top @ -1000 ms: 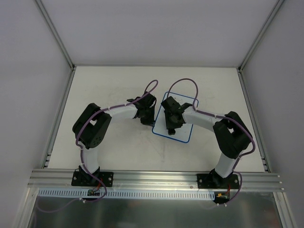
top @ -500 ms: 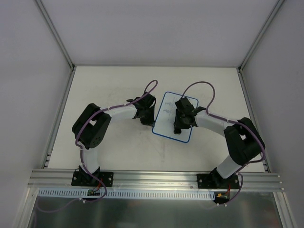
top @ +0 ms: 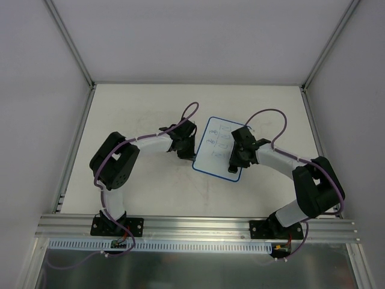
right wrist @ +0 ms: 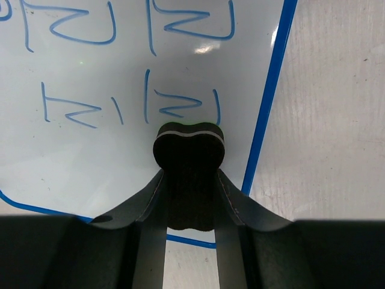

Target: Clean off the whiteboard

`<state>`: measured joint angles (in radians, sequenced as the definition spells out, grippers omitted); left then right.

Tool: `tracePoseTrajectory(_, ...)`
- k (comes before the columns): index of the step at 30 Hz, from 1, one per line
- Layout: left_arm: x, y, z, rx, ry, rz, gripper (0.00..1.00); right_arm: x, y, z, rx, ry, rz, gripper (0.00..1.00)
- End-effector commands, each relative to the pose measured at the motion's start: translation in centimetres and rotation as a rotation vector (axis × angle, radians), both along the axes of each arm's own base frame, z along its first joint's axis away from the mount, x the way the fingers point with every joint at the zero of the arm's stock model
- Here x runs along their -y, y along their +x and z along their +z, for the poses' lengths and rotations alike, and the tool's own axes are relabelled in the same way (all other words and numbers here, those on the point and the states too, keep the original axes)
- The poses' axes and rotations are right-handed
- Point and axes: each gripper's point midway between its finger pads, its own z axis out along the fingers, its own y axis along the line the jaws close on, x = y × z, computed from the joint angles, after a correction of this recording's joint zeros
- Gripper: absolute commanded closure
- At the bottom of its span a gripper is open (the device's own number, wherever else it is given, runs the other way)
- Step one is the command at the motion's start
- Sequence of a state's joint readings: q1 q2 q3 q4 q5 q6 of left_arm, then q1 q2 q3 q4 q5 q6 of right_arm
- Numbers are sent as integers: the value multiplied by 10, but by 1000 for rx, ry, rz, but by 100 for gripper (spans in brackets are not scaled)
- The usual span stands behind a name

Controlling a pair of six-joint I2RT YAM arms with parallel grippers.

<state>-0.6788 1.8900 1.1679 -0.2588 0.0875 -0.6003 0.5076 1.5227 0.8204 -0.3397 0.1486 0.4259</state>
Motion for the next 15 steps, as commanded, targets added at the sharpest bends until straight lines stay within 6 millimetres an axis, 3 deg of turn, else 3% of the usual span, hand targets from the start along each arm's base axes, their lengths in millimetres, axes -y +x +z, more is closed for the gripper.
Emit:
tracePoseTrajectory(1, -78, -59, -54, -212, 306, 37, 100, 20, -56, -24, -208, -69, 8, 100)
tracePoseTrajectory(7, -77, -59, -45, -199, 281, 45, 100, -28, -69, -18, -236, -23, 245, 100)
tracePoseTrajectory(15, -74, -59, -36, -185, 255, 49, 76, -54, -48, 6, -147, -7, 309, 100)
